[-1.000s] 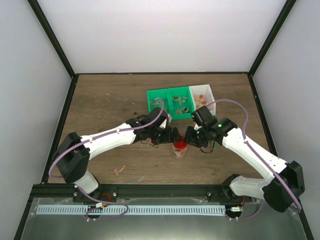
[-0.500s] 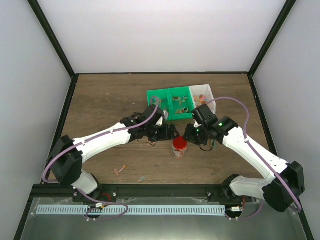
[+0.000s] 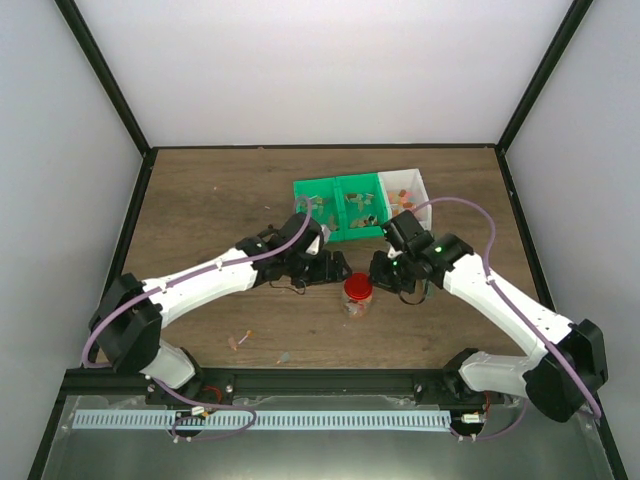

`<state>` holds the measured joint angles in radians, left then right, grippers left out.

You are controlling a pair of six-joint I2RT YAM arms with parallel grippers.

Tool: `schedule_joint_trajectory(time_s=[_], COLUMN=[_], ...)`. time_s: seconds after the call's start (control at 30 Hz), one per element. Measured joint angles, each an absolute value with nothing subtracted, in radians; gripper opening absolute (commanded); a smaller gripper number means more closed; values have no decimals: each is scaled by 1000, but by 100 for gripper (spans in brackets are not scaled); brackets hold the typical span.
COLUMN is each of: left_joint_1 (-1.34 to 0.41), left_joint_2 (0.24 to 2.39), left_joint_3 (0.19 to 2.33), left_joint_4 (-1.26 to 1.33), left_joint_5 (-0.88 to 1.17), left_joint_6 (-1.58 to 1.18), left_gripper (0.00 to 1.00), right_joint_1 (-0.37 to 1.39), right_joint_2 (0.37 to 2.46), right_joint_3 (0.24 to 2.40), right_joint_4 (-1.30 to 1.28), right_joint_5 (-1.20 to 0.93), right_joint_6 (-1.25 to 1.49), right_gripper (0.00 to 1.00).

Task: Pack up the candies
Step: Close the bottle lid on the packing bottle, then screw the bottle lid onto the packing bottle.

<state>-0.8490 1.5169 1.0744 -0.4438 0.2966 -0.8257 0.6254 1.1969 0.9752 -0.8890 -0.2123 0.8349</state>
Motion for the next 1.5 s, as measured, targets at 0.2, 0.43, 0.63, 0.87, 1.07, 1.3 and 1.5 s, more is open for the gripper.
schedule_joint_trajectory(time_s=[0.2,0.43,0.63,0.87,1.07,1.3,1.5], left_joint_1=[-849,-849,-853,-926,-986,-1103,-1251], left_joint_2=[1497,1442,1247,1071,1008,1018,1199], left_joint_3=[1051,980,797,585,338,253,136], left_joint_4=[-442,-427,-349,-218,-17,170,550], left_joint_5=[296,294,232,107,81,-39,-200], left_joint_6=[-825,-825,-804,-767,-809,-786,-709], left_gripper=[86,86,99,100,87,100,100], right_joint_1=[625,625,625,625,625,625,596], right_joint_2=[1188,1174,992,569,600,473,404], right_joint_3=[1031,1053,1055,881,853,615,293], right_joint_4=[-913,-920,-900,-677,-670,-609,-433], right_joint_5=[-203,-183,-65,-2,-17,17,4], right_joint_6=[835,835,875,931,953,1066,1215], right_gripper=[19,20,95,100,76,81,82])
